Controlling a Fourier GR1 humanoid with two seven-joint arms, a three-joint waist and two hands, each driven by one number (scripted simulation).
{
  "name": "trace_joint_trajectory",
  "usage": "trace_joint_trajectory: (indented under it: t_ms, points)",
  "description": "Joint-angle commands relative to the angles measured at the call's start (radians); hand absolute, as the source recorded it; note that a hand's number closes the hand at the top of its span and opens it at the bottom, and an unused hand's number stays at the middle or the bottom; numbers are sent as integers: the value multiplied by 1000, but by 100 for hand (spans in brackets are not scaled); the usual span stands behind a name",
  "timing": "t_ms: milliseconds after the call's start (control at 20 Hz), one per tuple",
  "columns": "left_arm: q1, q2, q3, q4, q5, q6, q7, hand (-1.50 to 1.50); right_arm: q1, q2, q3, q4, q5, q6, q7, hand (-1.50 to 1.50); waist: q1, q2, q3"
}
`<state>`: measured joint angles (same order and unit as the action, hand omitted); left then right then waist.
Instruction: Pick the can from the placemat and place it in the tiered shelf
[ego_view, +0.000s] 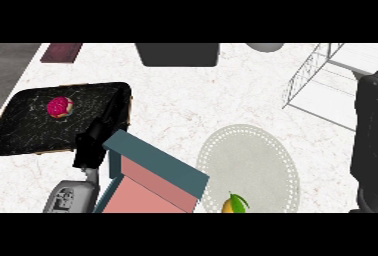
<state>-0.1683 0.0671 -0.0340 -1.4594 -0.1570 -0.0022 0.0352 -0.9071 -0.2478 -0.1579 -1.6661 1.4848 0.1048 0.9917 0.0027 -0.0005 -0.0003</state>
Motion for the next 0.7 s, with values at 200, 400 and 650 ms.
trace_joint_trajectory:
  t_ms: [200,400,650]
  points:
    - [-16,-3,18,69,10,-11,-49,0,26,-81,-44,219,5,-184,-89,150,4,4,0]
    - [-13,12,6,12,12,-36,-7,0,-11,-170,-47,334,-17,-229,-221,150,11,4,0]
    - [-65,-2,14,86,-11,-9,-22,0,32,-144,-66,407,7,-369,-185,150,2,2,0]
